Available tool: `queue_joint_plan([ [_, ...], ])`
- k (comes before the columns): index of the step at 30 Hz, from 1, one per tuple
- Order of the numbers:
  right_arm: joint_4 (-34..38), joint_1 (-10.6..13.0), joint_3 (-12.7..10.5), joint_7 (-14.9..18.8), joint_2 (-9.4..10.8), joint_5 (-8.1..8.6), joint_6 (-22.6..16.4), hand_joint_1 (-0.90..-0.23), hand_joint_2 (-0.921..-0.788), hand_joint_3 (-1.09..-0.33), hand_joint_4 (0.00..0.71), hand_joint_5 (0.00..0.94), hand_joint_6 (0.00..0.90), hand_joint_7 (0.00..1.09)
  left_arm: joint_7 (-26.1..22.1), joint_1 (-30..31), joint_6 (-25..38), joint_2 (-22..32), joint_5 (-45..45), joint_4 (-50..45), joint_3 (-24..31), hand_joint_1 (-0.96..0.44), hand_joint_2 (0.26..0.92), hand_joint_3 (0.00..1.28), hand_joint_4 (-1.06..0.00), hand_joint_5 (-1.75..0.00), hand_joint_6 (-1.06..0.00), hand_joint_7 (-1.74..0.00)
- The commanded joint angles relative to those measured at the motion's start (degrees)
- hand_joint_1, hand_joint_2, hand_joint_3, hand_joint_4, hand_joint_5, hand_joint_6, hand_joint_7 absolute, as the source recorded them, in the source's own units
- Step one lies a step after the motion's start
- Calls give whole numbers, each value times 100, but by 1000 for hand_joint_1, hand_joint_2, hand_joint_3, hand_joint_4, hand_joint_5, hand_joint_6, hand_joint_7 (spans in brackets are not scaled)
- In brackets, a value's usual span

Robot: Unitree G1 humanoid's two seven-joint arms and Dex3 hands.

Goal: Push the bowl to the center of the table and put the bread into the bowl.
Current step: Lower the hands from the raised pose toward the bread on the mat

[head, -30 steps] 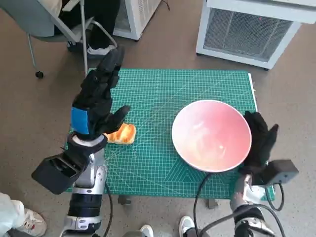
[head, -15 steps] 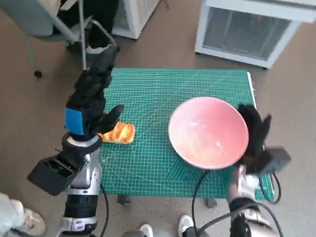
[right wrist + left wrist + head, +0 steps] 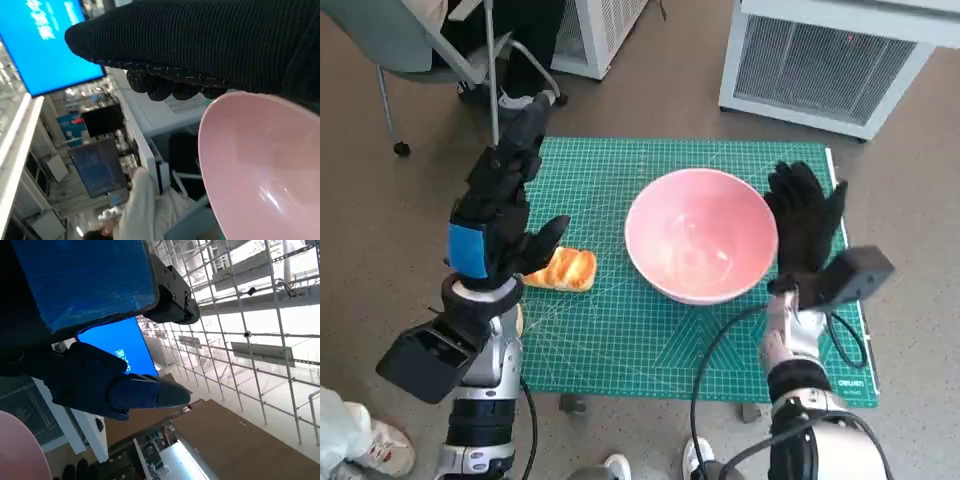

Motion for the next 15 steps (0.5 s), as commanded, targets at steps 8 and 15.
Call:
queue_joint_plan([
  [8,131,-221,135,-307,-55,-289,545,-553,-921,-894,203,6,39,487,53,216,-37,189,67,-196,72,-513,921,269,-236,0,-443,0],
  [15,20,-342,173,-193,-214,-351,359,-549,-921,-901,190,1,42,468,-62,419,-128,678,457,-218,165,-495,921,276,-234,-1,-410,0],
])
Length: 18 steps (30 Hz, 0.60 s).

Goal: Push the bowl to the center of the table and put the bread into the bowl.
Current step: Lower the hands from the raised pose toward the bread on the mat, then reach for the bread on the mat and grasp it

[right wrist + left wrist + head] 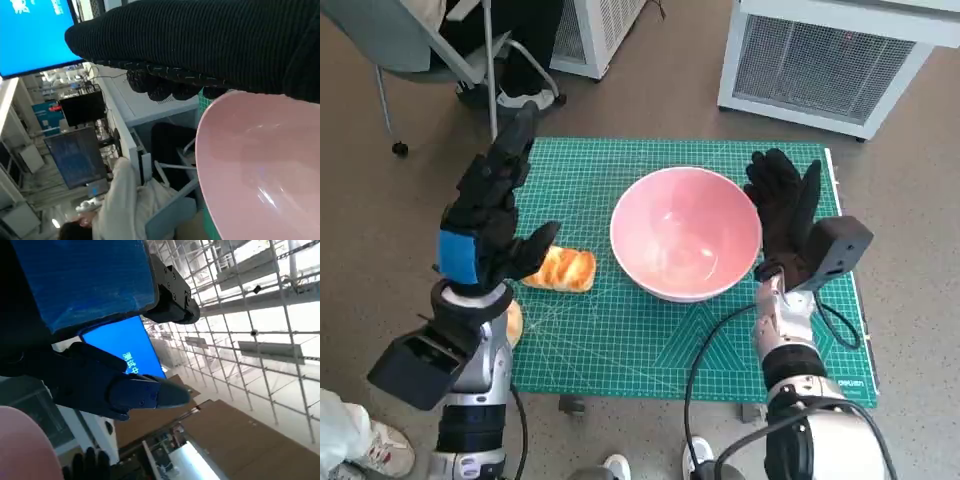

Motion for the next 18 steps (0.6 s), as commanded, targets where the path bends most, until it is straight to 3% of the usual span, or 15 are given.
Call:
queue_joint_plan([
  [1,-39,-25,32,51,-151,-56,-142,-553,-921,-901,187,1,39,466,-116,184,-119,532,401,-86,119,-505,921,284,-235,-1,-389,0],
  [4,-171,-64,66,174,-182,-43,-521,-564,-921,-901,179,0,30,462,-282,261,157,1159,904,-202,175,-538,921,303,-235,-1,-354,0],
  [8,-494,-96,112,559,-169,55,-1303,-597,-921,-868,206,12,6,555,-607,290,718,2025,1519,-408,191,-590,921,305,-225,-1,-320,-1],
  [13,-1044,-142,191,1353,-155,337,-2044,-616,-921,-847,236,26,0,633,-1075,291,1608,2695,1876,-870,24,-615,921,224,-224,-2,-331,-11],
  [18,-1712,-58,396,2042,-154,643,-2475,-595,-921,-847,260,40,-1,685,-1488,250,2516,3065,2130,-1301,-229,-597,916,94,-226,-2,-366,-24],
])
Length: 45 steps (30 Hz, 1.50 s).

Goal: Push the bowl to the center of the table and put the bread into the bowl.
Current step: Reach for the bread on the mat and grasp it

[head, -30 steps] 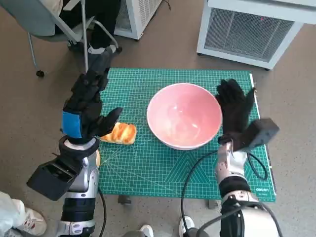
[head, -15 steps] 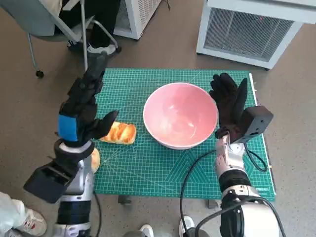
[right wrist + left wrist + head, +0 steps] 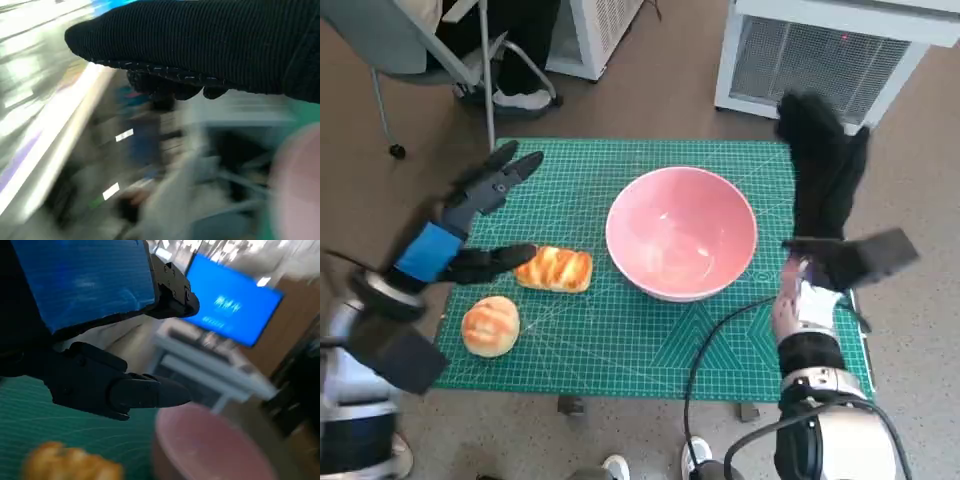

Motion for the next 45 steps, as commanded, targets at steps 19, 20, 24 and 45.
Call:
queue_joint_plan([
  [19,-2612,797,881,1461,-125,830,-71,-636,-921,-813,231,51,-1,668,-1458,-1215,2047,377,1548,594,-2066,-363,795,0,-251,-5,-431,-25],
  [20,-2664,823,892,1440,-126,818,-57,-634,-921,-813,230,52,-1,671,-1480,-1277,2067,349,1607,692,-2143,-357,795,0,-254,-5,-432,-24],
  [24,-2838,903,934,1369,-116,783,-15,-620,-921,-818,226,58,-1,682,-1545,-1546,2178,186,1832,1179,-2468,-346,793,0,-263,-6,-432,-21],
  [45,-3083,1084,1026,1211,-178,732,140,-585,-921,-845,197,98,-1,691,-956,-1927,1832,-382,2086,3009,-2972,-193,829,10,-744,-115,-668,-114],
])
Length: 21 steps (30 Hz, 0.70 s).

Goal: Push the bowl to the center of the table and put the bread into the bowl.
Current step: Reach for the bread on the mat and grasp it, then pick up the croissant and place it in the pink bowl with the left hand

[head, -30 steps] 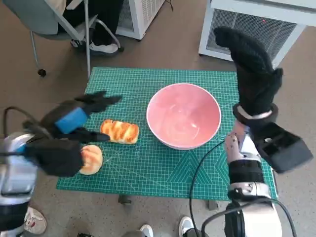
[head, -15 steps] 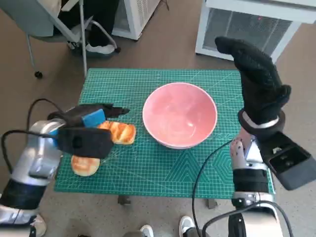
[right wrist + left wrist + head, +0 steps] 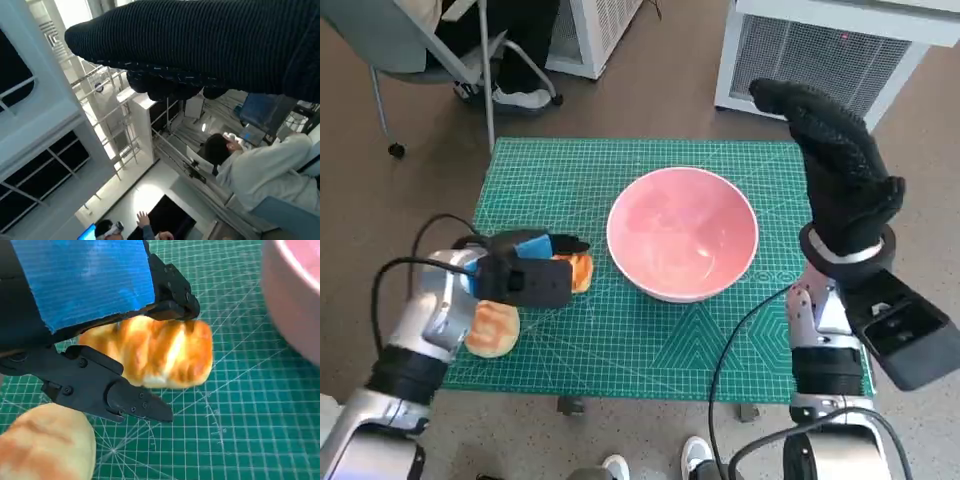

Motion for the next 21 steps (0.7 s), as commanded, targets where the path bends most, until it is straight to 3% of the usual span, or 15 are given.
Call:
queue_joint_plan([
  [1,-2,155,9,-73,-42,-38,48,-583,-921,-845,195,101,-1,691,112,-93,-114,-9,55,214,-42,-124,862,44,-728,-502,-619,-506],
  [2,-2,160,8,-79,-47,-37,47,-582,-921,-845,193,105,-1,691,158,-89,-146,-4,52,242,-34,-80,883,78,-703,-768,-574,-772],
  [4,-9,169,8,-91,-52,-40,42,-581,-921,-846,191,110,-1,691,250,-81,-219,9,52,295,-26,-41,901,90,-681,-991,-572,-978],
  [5,-14,174,8,-101,-53,-43,39,-581,-921,-847,165,159,-1,693,328,-71,-291,23,50,328,-15,-33,905,87,-679,-1029,-581,-1018],
  [6,-19,178,9,-109,-53,-45,38,-581,-921,-849,105,278,-1,693,382,-67,-343,32,47,354,-9,-22,911,79,-677,-1083,-603,-1069],
  [8,-28,186,15,-128,-53,-48,40,-581,-921,-851,43,404,-1,694,484,-72,-446,50,33,411,12,-9,916,66,-670,-1150,-639,-1102],
  [11,-29,192,27,-157,-52,-63,37,-580,-921,-852,13,464,-1,696,559,-116,-549,93,-2,424,58,-3,919,61,-667,-1197,-658,-1101],
  [21,-62,229,71,-150,-78,-24,54,-578,-921,-857,-1,492,-1,689,347,-442,-560,374,-375,-255,580,0,920,61,-687,-1216,-647,-1098],
])
